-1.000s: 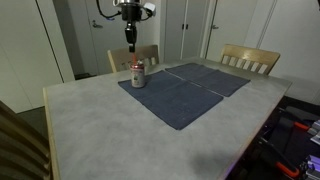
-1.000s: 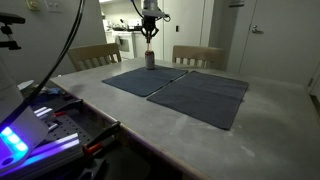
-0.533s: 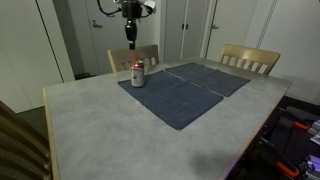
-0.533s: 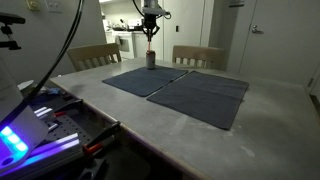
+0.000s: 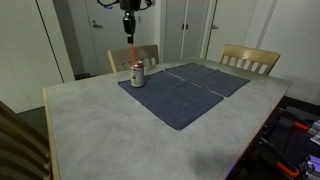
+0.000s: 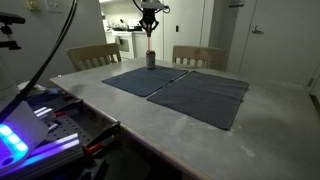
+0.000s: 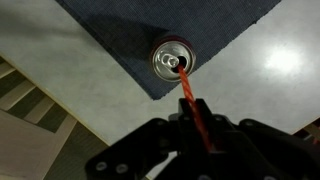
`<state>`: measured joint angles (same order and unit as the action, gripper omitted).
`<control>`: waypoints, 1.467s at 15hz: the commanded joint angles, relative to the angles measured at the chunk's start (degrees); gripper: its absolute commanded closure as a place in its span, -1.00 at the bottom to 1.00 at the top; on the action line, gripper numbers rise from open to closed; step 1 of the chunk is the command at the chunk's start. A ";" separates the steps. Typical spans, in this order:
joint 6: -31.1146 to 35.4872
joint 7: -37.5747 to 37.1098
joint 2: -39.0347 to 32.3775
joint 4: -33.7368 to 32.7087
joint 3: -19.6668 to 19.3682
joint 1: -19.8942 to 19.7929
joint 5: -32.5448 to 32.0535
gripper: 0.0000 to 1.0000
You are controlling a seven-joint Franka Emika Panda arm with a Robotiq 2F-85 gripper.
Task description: Remove the straw from the can and put it on the table
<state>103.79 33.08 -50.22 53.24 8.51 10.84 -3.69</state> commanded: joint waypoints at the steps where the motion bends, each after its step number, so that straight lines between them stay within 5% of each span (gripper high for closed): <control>1: -0.39 -1.98 3.24 3.33 -0.46 0.83 -0.82 0.95; 22: -1.22 -6.84 11.37 9.59 -0.82 3.06 -6.42 0.95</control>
<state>103.02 27.25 -42.08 58.82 8.48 13.34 -8.53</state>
